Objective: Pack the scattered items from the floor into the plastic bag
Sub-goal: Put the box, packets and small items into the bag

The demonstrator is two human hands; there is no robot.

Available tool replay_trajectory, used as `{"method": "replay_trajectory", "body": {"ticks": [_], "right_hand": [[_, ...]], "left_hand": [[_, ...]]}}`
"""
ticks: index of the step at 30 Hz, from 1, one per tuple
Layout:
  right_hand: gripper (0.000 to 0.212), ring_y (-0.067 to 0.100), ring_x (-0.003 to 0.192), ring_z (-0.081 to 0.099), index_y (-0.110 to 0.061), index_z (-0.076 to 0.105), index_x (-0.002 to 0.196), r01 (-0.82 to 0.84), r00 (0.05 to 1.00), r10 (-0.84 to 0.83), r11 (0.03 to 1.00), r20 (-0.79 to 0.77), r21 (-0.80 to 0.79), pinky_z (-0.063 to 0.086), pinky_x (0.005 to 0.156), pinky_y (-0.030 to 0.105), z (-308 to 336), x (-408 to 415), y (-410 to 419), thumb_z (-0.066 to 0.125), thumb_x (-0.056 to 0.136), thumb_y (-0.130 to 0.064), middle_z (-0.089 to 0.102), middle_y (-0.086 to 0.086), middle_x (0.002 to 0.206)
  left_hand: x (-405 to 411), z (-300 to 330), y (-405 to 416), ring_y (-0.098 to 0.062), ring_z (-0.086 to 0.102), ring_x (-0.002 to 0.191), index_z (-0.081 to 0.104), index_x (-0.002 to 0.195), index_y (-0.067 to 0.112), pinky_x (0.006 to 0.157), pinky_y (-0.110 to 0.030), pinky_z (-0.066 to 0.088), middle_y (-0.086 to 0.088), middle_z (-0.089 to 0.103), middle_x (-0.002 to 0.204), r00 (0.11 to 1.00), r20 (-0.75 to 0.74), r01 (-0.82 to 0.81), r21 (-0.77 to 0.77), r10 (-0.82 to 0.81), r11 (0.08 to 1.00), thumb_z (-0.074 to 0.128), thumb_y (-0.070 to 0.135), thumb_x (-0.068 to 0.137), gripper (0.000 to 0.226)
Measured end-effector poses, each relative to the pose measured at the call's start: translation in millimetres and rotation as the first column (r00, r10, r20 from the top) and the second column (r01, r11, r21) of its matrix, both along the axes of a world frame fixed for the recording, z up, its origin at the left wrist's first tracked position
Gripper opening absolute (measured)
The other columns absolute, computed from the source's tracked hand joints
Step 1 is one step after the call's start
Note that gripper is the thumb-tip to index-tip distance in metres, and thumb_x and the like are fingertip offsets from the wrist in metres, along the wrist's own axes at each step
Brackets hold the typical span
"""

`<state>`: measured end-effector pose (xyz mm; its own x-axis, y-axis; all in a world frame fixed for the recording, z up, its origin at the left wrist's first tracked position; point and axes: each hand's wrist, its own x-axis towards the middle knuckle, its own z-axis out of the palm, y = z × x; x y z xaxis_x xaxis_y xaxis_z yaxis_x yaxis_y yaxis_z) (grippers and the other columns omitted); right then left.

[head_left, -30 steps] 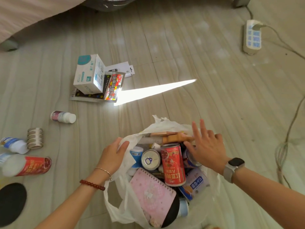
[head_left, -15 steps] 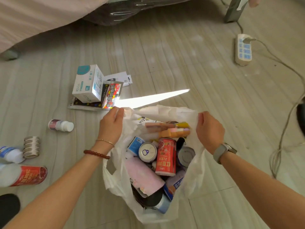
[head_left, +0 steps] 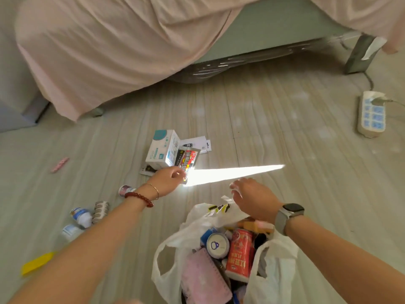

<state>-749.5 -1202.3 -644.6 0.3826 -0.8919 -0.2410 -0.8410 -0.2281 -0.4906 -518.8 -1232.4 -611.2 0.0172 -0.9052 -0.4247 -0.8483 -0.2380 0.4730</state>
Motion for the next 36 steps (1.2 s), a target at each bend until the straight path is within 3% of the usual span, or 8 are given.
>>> {"method": "replay_trajectory", "body": {"ticks": [9, 13, 18, 21, 24, 29, 33, 36], "right_hand": [[0.035, 0.018, 0.119, 0.046, -0.021, 0.046, 0.128, 0.121, 0.98, -0.115, 0.992, 0.161, -0.031, 0.043, 0.094, 0.033, -12, 122, -31, 0.034, 0.095, -0.022, 0.052, 0.0, 0.127], [0.037, 0.019, 0.123, 0.043, -0.017, 0.04, 0.133, 0.229, 0.963, -0.23, 0.973, 0.143, 0.026, 0.041, 0.099, 0.032, -63, 189, -62, 0.036, 0.096, -0.025, 0.047, 0.002, 0.134], [0.053, 0.022, 0.131, 0.038, -0.016, 0.014, 0.144, 0.446, 0.781, -0.474, 0.879, 0.407, 0.17, 0.043, 0.101, 0.036, -124, 265, -133, 0.036, 0.097, -0.027, 0.033, 0.004, 0.146], [0.042, 0.019, 0.096, 0.061, -0.022, 0.024, 0.137, 0.492, 0.682, -0.554, 0.831, 0.478, 0.26, 0.058, 0.069, 0.035, -146, 298, -154, 0.033, 0.097, -0.027, 0.054, 0.004, 0.125], [0.037, 0.02, 0.102, 0.057, -0.021, 0.034, 0.131, 0.554, 0.719, -0.572, 0.815, 0.396, 0.171, 0.054, 0.08, 0.039, -150, 313, -114, 0.037, 0.095, -0.028, 0.054, 0.003, 0.121], [0.05, 0.001, 0.108, 0.044, -0.027, 0.028, 0.13, 0.424, 0.855, -0.458, 0.888, 0.242, 0.179, 0.035, 0.068, 0.003, -141, 306, -38, 0.051, 0.087, -0.039, 0.034, -0.018, 0.117], [0.081, 0.009, 0.119, 0.038, -0.032, 0.018, 0.139, 0.552, 0.716, -0.635, 0.769, 0.29, 0.322, 0.045, 0.094, 0.034, -150, 317, -49, 0.053, 0.072, -0.061, 0.04, -0.016, 0.127], [0.065, 0.012, 0.112, 0.04, -0.027, 0.037, 0.127, 0.588, 0.695, -0.68, 0.725, 0.234, 0.36, 0.043, 0.091, 0.031, -156, 325, -54, 0.051, 0.074, -0.062, 0.048, -0.008, 0.117]], "left_hand": [[99, -44, -28, -0.026, 0.053, 0.113, 0.052, 0.12, 0.008, 0.094, -0.032, 0.04, -0.013, 0.054, 0.126, 0.945, 0.027, -0.32, -0.112, 0.325, 0.941, 0.047, 0.026, 0.091, 0.035], [141, -96, -87, -0.03, 0.042, 0.126, 0.033, 0.136, 0.007, 0.102, -0.041, 0.039, -0.014, 0.038, 0.141, 0.936, -0.021, -0.353, -0.079, 0.353, 0.932, 0.044, 0.036, 0.092, 0.054], [176, -157, -139, -0.026, 0.049, 0.118, 0.043, 0.13, 0.022, 0.1, -0.044, 0.041, -0.004, 0.054, 0.132, 0.954, -0.199, -0.232, -0.022, 0.223, 0.972, 0.036, 0.049, 0.089, 0.049], [191, -174, -135, -0.018, 0.054, 0.109, 0.054, 0.122, 0.024, 0.097, -0.036, 0.044, 0.002, 0.059, 0.125, 0.929, -0.332, -0.178, -0.01, 0.165, 0.984, 0.037, 0.052, 0.085, 0.049], [210, -174, -104, -0.013, 0.057, 0.095, 0.064, 0.109, 0.016, 0.078, -0.022, 0.047, 0.005, 0.064, 0.107, 0.893, -0.414, -0.207, -0.032, 0.176, 0.978, 0.049, 0.033, 0.089, 0.03], [261, -180, -60, -0.016, 0.049, 0.102, 0.073, 0.09, 0.02, 0.089, -0.032, 0.043, 0.014, 0.061, 0.095, 0.973, -0.228, 0.023, -0.055, -0.035, 0.998, 0.034, 0.065, 0.064, 0.065], [268, -203, -99, -0.025, 0.034, 0.13, 0.044, 0.133, 0.016, 0.109, -0.035, 0.027, -0.003, 0.043, 0.141, 1.0, -0.004, -0.032, -0.096, 0.031, 0.995, 0.047, 0.043, 0.088, 0.052], [259, -222, -121, -0.034, 0.034, 0.127, 0.036, 0.136, 0.012, 0.104, -0.037, 0.029, -0.013, 0.042, 0.139, 0.998, 0.047, 0.036, 0.024, -0.037, 0.999, 0.047, 0.041, 0.089, 0.056]]}}
